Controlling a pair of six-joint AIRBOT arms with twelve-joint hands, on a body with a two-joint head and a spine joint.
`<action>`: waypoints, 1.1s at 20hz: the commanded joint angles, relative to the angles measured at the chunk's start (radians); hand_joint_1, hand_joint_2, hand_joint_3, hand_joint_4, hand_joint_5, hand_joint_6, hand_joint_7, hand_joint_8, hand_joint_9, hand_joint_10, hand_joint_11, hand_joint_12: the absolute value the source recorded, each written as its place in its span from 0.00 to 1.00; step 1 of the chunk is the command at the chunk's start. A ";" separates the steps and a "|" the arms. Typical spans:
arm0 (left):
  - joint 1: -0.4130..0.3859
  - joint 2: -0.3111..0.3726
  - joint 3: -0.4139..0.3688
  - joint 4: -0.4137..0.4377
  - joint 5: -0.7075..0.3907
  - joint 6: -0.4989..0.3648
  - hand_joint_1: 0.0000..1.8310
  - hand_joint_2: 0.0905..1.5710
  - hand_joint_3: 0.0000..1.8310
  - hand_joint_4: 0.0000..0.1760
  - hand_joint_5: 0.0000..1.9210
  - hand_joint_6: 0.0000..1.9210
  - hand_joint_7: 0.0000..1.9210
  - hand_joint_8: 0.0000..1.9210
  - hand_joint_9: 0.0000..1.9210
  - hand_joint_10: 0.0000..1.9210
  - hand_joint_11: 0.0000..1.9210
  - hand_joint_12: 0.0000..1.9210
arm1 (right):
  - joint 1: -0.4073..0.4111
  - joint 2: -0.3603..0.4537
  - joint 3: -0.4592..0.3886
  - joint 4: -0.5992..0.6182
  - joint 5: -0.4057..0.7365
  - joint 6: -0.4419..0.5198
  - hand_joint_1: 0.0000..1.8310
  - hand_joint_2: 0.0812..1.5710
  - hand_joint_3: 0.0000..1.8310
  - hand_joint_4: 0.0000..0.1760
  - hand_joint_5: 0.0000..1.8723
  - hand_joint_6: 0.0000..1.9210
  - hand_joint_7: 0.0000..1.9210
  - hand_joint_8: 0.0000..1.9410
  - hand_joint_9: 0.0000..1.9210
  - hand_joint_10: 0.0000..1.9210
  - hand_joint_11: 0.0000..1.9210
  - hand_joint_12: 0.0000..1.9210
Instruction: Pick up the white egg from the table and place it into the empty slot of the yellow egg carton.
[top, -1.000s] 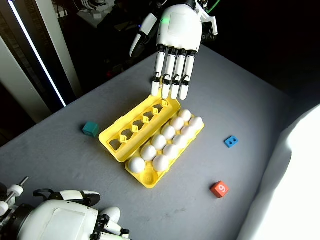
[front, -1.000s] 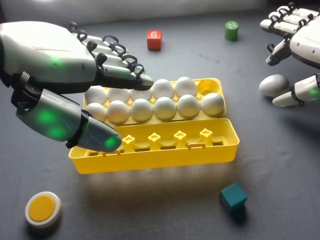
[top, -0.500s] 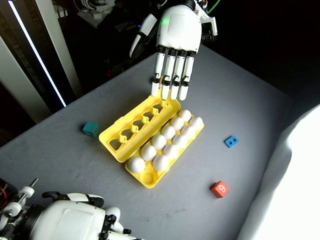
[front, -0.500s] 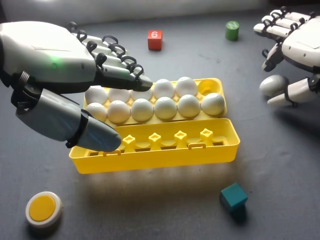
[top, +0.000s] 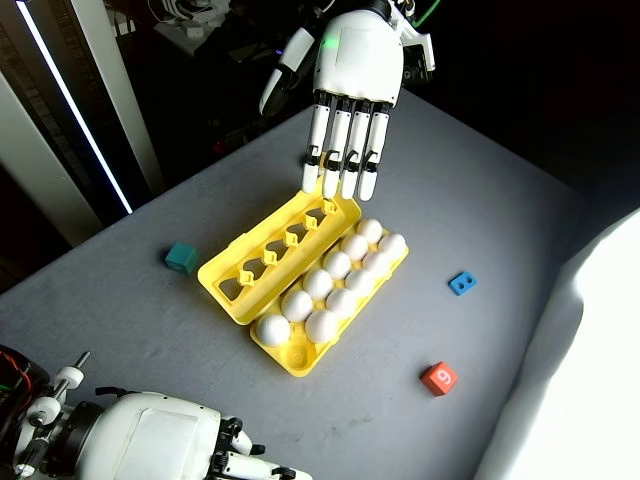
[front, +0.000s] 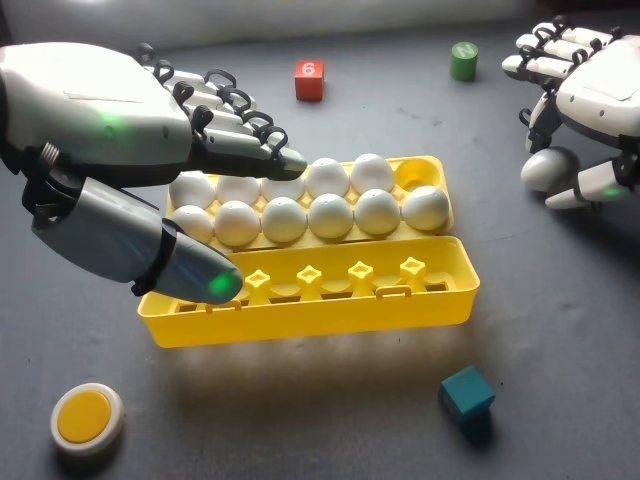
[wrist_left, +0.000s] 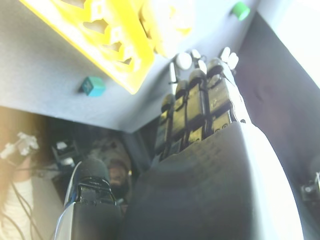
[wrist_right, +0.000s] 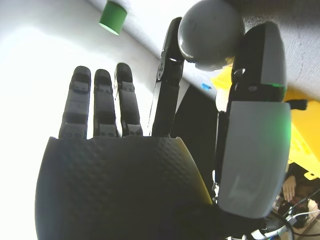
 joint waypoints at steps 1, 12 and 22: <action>-0.009 0.000 0.004 -0.033 0.055 -0.002 0.00 0.74 0.00 0.00 0.04 0.00 0.04 0.00 0.03 0.00 0.01 0.03 | 0.006 0.004 0.007 0.003 0.119 0.009 0.61 0.63 0.00 0.35 0.64 0.34 0.08 0.01 0.00 0.00 0.00 0.00; -0.006 0.001 0.009 -0.033 0.055 -0.002 0.00 0.74 0.00 0.00 0.04 0.00 0.04 0.00 0.03 0.00 0.00 0.06 | 0.055 -0.027 -0.011 0.014 0.237 0.203 0.60 0.64 0.00 0.53 0.61 0.39 0.11 0.00 0.00 0.00 0.00 0.00; -0.004 0.001 0.010 -0.033 0.055 -0.002 0.00 0.73 0.00 0.00 0.06 0.00 0.04 0.00 0.03 0.00 0.00 0.04 | 0.113 -0.110 -0.046 0.154 0.282 0.262 0.60 0.65 0.00 0.60 0.60 0.40 0.10 0.00 0.00 0.00 0.00 0.00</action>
